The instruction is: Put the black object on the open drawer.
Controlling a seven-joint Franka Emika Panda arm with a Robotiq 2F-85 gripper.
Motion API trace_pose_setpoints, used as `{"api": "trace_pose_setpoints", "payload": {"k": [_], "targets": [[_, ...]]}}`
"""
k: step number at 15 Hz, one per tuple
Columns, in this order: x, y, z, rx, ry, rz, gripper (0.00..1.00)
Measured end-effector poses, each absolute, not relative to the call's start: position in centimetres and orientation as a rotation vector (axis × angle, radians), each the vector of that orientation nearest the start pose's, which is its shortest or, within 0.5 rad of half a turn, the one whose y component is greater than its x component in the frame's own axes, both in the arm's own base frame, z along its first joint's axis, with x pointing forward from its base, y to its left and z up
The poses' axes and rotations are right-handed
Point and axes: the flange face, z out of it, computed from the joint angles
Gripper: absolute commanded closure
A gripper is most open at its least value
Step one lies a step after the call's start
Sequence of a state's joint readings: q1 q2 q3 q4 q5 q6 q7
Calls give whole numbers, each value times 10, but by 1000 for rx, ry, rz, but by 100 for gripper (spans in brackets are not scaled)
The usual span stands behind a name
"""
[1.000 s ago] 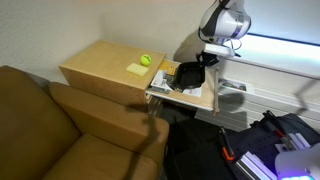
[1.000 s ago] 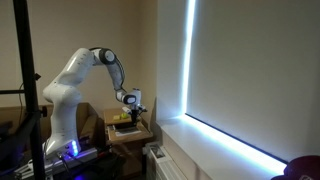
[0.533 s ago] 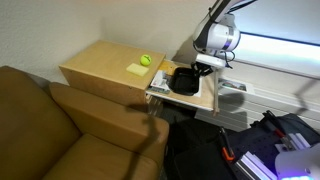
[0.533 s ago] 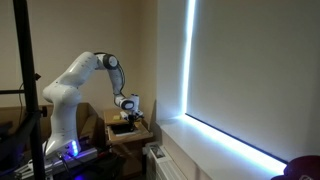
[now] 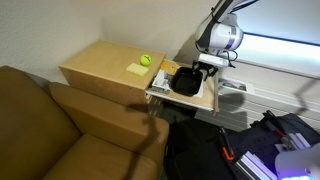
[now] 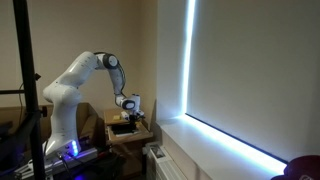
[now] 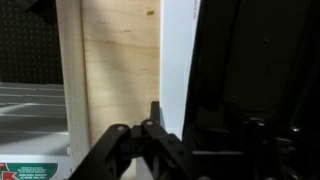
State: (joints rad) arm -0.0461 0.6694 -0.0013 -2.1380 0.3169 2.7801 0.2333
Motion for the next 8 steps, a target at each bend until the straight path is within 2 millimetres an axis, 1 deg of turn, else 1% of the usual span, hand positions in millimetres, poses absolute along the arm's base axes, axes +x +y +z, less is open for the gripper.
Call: {"api": "trace_pose_setpoints", "payload": {"k": [2, 4, 6, 8], "targets": [[551, -44, 98, -2912, 862, 28, 0], [556, -45, 118, -2902, 849, 25, 0], [559, -45, 146, -2871, 807, 79, 0], [555, -51, 176, -2813, 770, 173, 0]]}}
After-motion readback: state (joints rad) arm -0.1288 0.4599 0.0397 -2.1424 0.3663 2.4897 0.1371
